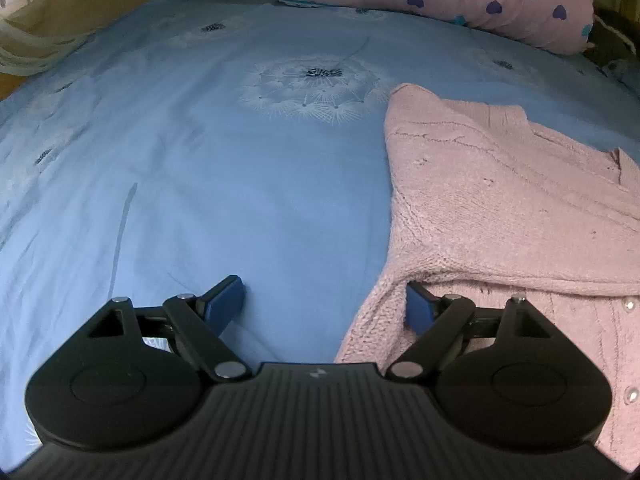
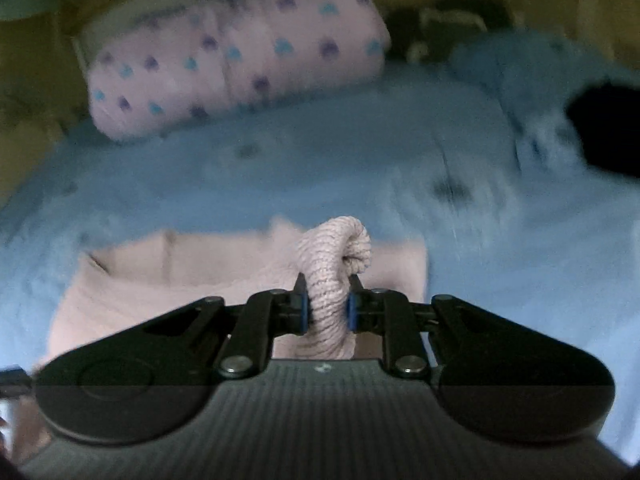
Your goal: Fold small clothes
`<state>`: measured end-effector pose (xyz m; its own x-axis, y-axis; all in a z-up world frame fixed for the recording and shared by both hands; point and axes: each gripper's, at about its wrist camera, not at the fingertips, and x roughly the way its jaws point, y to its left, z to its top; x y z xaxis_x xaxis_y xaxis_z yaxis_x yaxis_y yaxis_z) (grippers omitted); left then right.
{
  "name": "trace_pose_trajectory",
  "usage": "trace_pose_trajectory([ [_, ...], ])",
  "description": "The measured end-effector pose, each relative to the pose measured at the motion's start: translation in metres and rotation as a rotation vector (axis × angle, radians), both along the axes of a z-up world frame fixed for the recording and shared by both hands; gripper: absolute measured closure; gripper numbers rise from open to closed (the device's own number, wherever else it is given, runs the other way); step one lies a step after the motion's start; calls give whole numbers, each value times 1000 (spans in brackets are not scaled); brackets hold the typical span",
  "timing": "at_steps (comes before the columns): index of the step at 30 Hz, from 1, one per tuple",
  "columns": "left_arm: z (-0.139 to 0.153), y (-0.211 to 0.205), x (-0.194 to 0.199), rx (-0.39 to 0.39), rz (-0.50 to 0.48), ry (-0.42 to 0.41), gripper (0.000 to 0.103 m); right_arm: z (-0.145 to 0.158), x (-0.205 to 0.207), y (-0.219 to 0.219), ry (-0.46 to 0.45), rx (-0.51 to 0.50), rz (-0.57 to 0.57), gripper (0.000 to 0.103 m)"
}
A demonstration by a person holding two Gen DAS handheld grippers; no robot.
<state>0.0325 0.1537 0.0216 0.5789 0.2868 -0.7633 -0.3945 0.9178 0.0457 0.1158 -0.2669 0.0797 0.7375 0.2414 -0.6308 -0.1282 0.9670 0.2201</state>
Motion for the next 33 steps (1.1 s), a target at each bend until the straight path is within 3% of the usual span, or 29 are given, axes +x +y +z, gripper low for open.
trace_pose_trajectory([
  [3,0,-1,0,-5,-2,0,16,-34,4,-5,74,1,-24,82],
  [5,1,0,0,-16,-4,1,16,-47,1,-7,74,8,-25,81],
  [11,15,-5,-11,-77,-53,-40,16,-40,1,0,59,-20,-5,74],
  [17,36,-35,-13,-5,-177,-169,16,-17,-21,-11,-29,-67,-38,69],
  [22,25,-47,10,9,-182,-123,16,-4,-32,-11,-107,-69,-19,69],
  [27,5,-42,25,53,-138,-48,16,-23,-23,-2,-49,-112,24,73],
  [30,3,-32,24,9,-124,-50,15,-46,-14,-6,25,-136,4,70],
  [33,6,-28,22,-13,-133,-46,15,-53,-14,-14,13,-88,-12,67],
])
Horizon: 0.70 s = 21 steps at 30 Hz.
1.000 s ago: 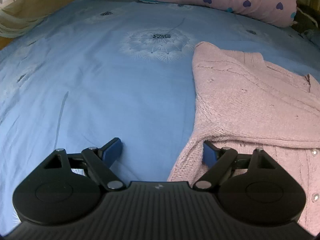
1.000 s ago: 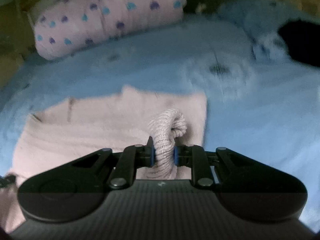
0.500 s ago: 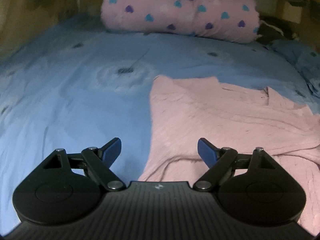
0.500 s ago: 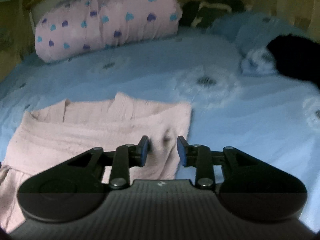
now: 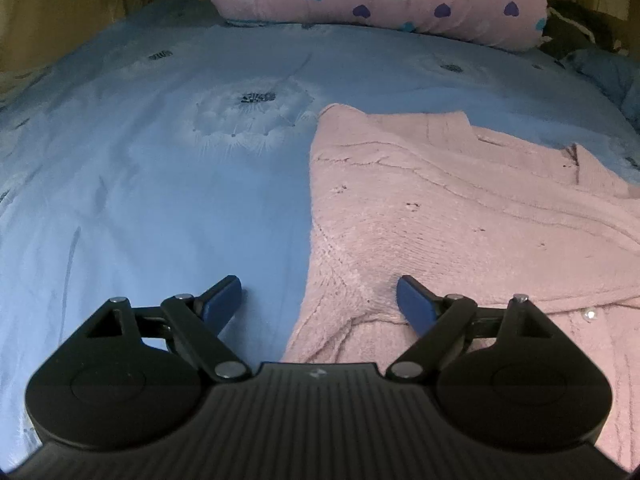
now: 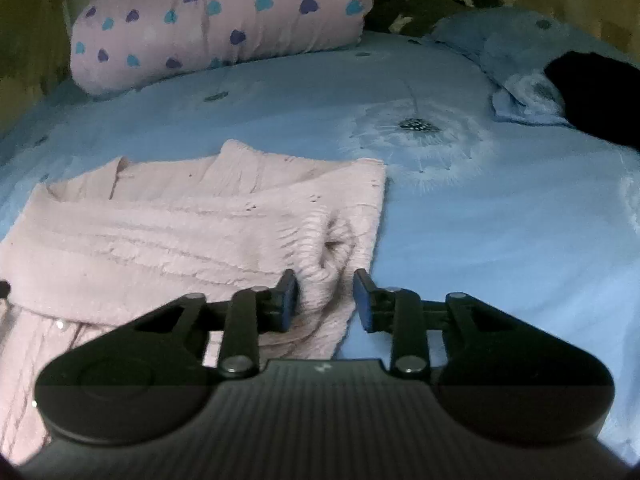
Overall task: Fold small clothes
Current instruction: 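Withdraw both open tools from the cardigan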
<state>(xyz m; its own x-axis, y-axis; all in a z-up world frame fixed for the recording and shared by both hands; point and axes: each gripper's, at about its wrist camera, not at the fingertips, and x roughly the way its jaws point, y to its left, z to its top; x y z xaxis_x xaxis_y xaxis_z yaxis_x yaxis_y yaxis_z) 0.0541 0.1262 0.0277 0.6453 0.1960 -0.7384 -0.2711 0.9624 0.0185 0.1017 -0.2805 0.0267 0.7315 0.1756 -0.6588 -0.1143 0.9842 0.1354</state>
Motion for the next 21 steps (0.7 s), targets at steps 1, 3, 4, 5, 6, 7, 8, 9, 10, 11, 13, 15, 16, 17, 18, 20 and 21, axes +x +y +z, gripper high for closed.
trace_pose_trajectory([
  [1,3,1,-3,-5,-10,4,15,1,-1,-2,3,13,-10,66],
  [3,10,5,-12,-17,-34,9,15,5,-5,-4,0,36,-24,66],
  [4,13,7,-17,-22,-44,10,15,9,-9,-5,0,46,-28,66],
  [5,16,8,-24,-32,-54,14,15,13,-14,-5,-4,51,-28,66],
  [6,18,8,-31,-42,-59,23,15,17,-19,-6,-11,52,-26,66],
  [7,20,9,-37,-46,-65,37,15,21,-26,-6,-20,51,-25,66],
  [8,21,9,-43,-44,-72,52,15,26,-33,-7,-30,51,-20,65],
  [9,23,9,-50,-38,-80,64,15,30,-41,-8,-38,52,-15,65],
  [10,25,8,-56,-29,-89,76,15,34,-49,-9,-42,57,-10,64],
  [11,27,8,-64,-17,-95,89,15,37,-57,-11,-43,63,0,64],
  [13,33,5,-80,3,-110,96,15,41,-71,-12,-42,74,26,64],
  [15,41,1,-98,20,-124,89,15,45,-89,-10,-39,70,57,63],
  [16,45,-2,-106,27,-134,83,15,46,-98,-8,-36,64,77,63],
  [17,49,-7,-116,34,-148,75,15,46,-106,-6,-36,62,94,63],
  [18,53,-12,-125,39,-158,66,15,47,-116,-4,-38,61,113,63],
  [20,59,-27,-142,52,-197,53,15,49,-134,2,-39,61,157,63],
  [21,60,-34,-150,61,-215,49,15,51,-143,5,-43,58,177,63],
])
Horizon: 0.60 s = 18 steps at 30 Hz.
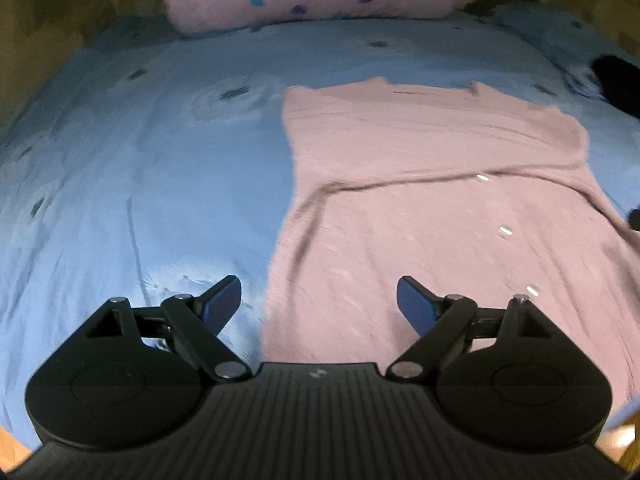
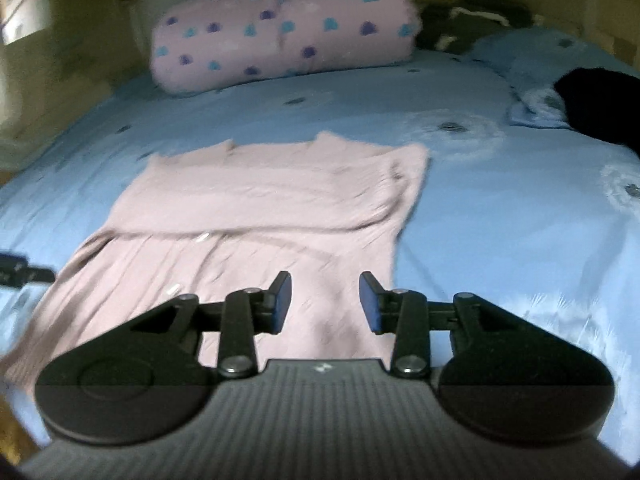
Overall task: Fold small clothes
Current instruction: 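Withdraw both open tools from the cardigan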
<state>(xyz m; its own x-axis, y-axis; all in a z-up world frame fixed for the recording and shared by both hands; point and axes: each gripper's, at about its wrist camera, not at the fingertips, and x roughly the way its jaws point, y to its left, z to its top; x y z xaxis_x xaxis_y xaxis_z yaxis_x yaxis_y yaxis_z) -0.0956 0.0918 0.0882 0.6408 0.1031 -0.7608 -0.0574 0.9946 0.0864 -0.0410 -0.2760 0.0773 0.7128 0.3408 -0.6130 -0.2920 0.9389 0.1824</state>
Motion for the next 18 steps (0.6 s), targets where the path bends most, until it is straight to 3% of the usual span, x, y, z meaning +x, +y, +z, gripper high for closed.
trace_pose_trajectory([
  [6,3,-44,-37,53,-104,-10,15,8,-54,26,-68,-96,154,62],
  [8,1,-54,-47,57,-122,-10,15,10,-71,32,-90,-124,196,58],
  [11,-4,-61,-59,69,-132,5,15,12,-92,39,-123,-166,227,49],
  [18,-19,-69,-82,150,-173,35,15,4,-125,48,-127,-216,302,49],
])
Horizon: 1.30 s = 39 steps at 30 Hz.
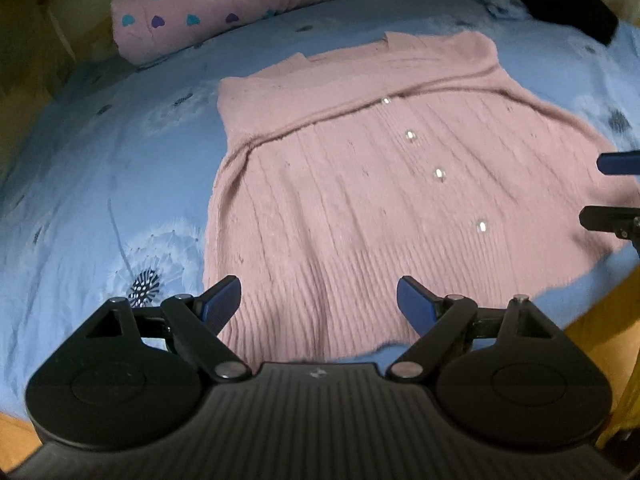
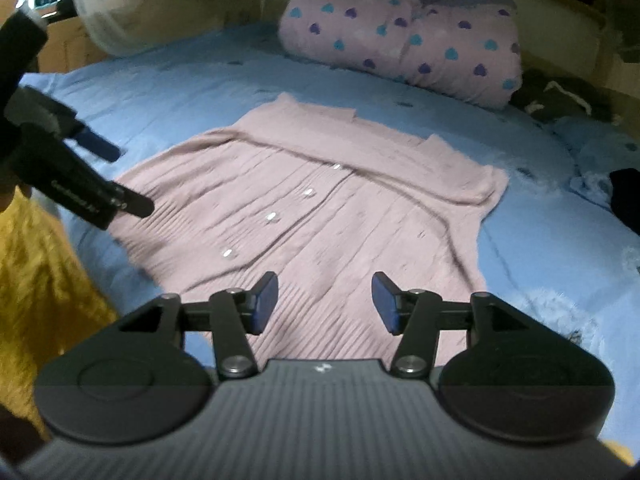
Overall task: Fold small clothes
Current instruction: 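Withdraw both open tools from the cardigan, then reach both tools to the ribbed cardigan hem and grasp it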
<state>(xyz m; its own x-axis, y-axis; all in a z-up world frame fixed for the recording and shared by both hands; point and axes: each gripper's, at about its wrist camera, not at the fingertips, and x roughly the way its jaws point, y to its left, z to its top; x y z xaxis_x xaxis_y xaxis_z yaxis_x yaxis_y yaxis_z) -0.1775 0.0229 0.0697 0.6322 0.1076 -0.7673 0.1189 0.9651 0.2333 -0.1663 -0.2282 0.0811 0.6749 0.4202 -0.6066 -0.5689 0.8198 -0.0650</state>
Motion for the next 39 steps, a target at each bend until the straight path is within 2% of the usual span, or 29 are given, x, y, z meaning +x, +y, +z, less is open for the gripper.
trace_pose_trajectory([
  [7,-15,-3,-15,60,-75,39,15,-15,-21,6,-3,-98,41,49],
  [12,-25,-13,-20,116,-141,47,15,-22,-27,9,19,-128,75,49],
  [18,-35,-19,-12,189,-153,8,10,-28,-25,13,22,-154,77,47],
  [21,-39,-18,-6,221,-158,-15,6,-31,-25,15,-16,-173,71,41],
  [30,-46,-10,13,211,-94,-74,6,-31,-35,16,-90,-271,79,41],
  [34,-50,-12,17,225,-93,-99,6,-34,-26,17,-100,-249,48,41],
  [39,-51,-11,23,186,-55,-99,6,-39,-12,19,-103,-217,-8,41],
])
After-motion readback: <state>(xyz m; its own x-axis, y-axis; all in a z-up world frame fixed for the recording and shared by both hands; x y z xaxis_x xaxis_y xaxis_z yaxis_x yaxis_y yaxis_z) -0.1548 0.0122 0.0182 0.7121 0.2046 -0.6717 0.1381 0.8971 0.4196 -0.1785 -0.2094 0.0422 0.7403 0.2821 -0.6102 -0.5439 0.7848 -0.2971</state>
